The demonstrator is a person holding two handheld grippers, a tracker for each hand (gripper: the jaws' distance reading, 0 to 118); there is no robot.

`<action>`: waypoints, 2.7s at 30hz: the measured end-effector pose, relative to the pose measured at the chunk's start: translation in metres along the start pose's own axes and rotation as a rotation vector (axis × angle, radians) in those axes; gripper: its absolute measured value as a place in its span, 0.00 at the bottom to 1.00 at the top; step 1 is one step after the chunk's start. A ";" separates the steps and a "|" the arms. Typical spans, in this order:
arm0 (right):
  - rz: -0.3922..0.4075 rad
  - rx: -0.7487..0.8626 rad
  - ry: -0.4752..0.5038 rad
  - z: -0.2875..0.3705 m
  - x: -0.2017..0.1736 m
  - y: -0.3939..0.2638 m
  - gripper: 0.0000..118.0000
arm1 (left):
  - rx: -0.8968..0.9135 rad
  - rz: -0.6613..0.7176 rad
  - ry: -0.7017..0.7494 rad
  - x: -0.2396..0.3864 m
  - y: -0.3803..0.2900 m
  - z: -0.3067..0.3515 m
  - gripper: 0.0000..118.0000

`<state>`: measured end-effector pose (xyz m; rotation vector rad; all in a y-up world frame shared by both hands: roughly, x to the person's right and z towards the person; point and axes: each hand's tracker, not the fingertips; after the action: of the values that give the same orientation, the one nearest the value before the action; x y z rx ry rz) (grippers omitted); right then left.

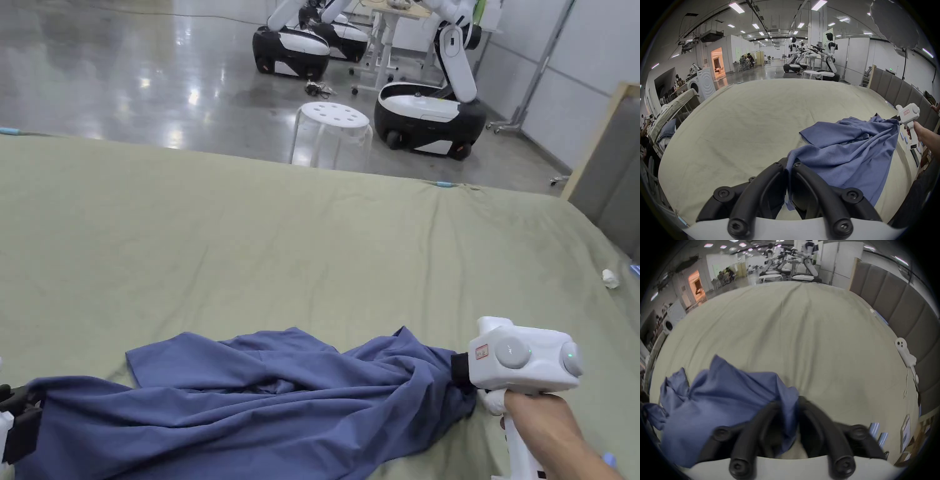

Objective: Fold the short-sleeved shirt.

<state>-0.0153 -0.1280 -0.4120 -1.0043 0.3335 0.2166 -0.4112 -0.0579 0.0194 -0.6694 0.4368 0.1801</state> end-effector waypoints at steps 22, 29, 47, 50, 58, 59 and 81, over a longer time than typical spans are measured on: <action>0.072 0.673 0.083 0.340 0.005 0.082 0.06 | 0.242 0.044 0.048 -0.057 0.184 0.060 0.05; 0.024 0.828 0.043 0.390 0.014 0.141 0.06 | 0.403 0.071 0.098 -0.062 0.280 0.079 0.05; -0.043 0.794 -0.047 0.295 0.012 0.164 0.06 | 0.376 0.088 0.108 -0.039 0.290 -0.019 0.05; -0.015 0.762 -0.063 0.302 0.023 0.137 0.06 | 0.361 0.116 0.038 -0.042 0.270 -0.002 0.05; -0.020 0.624 0.054 0.314 0.060 0.017 0.06 | 0.250 0.093 -0.024 -0.046 0.158 0.073 0.05; -0.013 0.585 0.066 0.309 0.064 -0.005 0.06 | 0.191 0.087 -0.058 -0.048 0.135 0.080 0.05; 0.070 0.707 0.181 0.302 0.042 -0.216 0.93 | 0.419 -0.017 0.059 0.014 -0.045 0.180 0.88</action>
<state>0.1471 0.0177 -0.1091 -0.3122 0.5620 0.0578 -0.3253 0.0219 0.1635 -0.2667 0.5069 0.0492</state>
